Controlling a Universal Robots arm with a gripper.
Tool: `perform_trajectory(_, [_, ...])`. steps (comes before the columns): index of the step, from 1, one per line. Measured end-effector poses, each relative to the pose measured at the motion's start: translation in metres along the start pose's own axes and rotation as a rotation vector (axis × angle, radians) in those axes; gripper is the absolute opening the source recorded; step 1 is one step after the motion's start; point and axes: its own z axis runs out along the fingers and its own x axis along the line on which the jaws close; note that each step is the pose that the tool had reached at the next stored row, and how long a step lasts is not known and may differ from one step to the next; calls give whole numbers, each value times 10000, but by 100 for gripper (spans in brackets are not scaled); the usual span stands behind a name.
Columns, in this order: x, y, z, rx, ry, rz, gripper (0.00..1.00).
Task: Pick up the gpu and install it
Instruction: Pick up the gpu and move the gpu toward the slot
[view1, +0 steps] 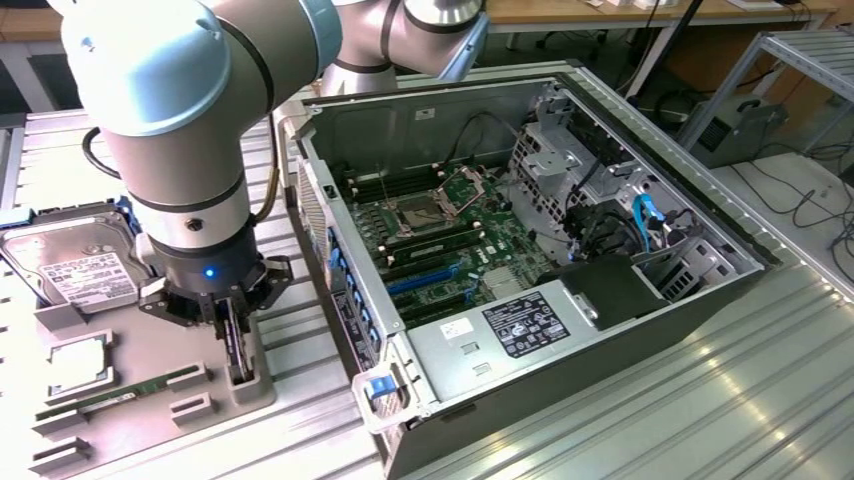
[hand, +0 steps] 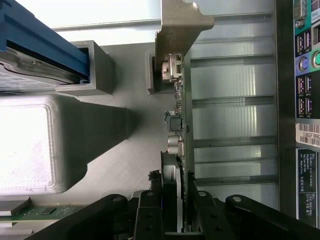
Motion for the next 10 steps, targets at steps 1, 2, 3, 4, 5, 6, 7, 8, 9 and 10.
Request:
perform_trajectory(1, [0, 0, 0, 0, 0, 0, 28])
perform_trajectory(2, [0, 0, 0, 0, 0, 0, 28])
perform_trajectory(3, [0, 0, 0, 0, 0, 1, 28])
perform_trajectory(4, [0, 0, 0, 0, 0, 1, 28])
perform_trajectory(5, [0, 0, 0, -1, -2, 0, 28])
perform_trajectory(6, [0, 0, -5, 0, -1, 1, 28])
perform_trajectory(7, [1, 0, -12, 0, -1, 1, 28])
perform_trajectory(8, [1, 0, -22, 1, 0, 1, 28])
perform_trajectory(9, [1, 1, -35, 0, -1, 1, 28])
perform_trajectory(10, [1, 1, -46, 0, 0, 1, 28])
